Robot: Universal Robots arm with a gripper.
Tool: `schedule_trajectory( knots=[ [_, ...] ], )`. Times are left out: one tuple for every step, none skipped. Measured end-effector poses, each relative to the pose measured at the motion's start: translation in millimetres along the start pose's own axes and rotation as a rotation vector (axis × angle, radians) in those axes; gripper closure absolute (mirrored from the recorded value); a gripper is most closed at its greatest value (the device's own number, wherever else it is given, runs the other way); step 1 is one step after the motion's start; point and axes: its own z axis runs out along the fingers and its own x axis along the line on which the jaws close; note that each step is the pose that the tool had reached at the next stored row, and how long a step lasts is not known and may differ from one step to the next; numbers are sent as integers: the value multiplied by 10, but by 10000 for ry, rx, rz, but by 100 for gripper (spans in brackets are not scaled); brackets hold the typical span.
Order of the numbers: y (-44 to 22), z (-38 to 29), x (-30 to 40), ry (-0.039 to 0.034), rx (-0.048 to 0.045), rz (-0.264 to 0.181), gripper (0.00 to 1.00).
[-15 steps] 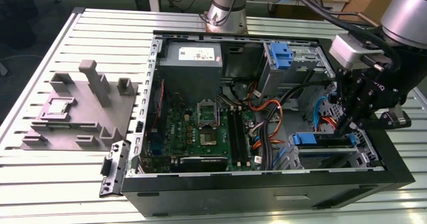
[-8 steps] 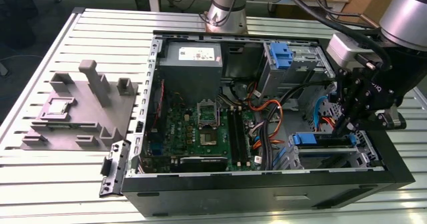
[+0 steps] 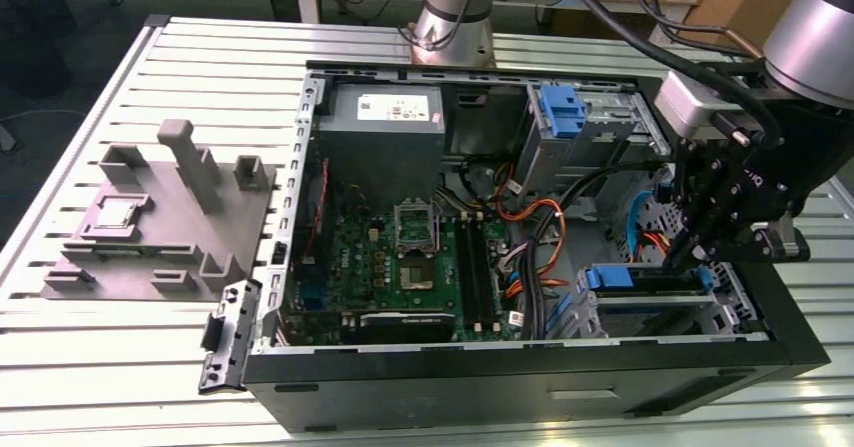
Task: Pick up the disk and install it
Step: 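Insert the first disk wire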
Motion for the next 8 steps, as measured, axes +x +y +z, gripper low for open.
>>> schedule_trajectory(
  knots=[
    [-1,4,8,-14,0,-1,84],
    [-2,9,16,-33,0,0,84],
    [-3,13,18,-46,0,1,84],
    [-7,16,17,-53,1,0,84],
    [-10,18,17,-58,1,-1,84],
    [-14,20,18,-65,1,0,84],
    [-17,22,18,-73,1,1,84],
    [-18,25,19,-80,1,2,84]
  ],
)
